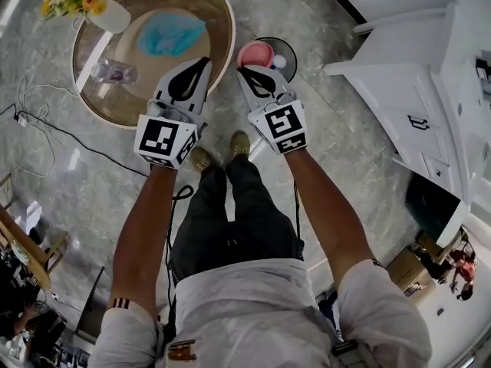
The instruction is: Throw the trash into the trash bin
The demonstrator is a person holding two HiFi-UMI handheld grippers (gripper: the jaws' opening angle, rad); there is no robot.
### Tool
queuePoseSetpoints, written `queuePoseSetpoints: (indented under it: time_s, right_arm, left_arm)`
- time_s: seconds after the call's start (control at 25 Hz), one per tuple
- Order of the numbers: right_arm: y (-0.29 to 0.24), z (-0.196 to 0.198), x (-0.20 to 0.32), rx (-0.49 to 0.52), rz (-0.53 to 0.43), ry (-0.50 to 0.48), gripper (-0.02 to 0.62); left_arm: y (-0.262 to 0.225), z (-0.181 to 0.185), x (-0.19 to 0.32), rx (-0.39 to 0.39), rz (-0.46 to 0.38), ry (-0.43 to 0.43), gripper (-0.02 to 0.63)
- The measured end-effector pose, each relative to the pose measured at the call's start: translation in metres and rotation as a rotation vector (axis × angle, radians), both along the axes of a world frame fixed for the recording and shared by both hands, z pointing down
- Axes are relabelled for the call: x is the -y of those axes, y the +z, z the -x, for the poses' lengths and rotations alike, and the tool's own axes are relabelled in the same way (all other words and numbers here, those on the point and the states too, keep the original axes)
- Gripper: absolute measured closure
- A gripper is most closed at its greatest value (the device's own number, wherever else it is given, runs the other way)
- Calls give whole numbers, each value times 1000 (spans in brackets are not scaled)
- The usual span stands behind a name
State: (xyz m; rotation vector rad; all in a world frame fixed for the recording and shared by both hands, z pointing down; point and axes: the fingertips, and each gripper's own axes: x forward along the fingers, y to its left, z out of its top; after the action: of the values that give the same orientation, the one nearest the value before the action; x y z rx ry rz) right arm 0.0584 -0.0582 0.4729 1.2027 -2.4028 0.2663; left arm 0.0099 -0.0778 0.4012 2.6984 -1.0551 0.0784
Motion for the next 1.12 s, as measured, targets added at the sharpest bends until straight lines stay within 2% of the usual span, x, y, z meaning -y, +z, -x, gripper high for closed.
queuePoseSetpoints:
  time_s: [0.2, 0.4, 0.76, 1.12]
  right_arm:
    - [13, -65, 9, -58, 75, 57, 586]
    - [42, -110, 13, -123, 175, 49, 584]
    - [91, -147, 17, -219, 308, -7, 571]
    - [106, -163, 24, -243, 344, 6, 523]
  left_arm:
    - [-16, -34, 4, 2, -12, 36, 607]
    - [-24, -52, 9, 14, -19, 46, 607]
    - [-18, -58, 12, 49, -5, 23, 607]
    - [-12, -62, 20, 57, 4, 0, 607]
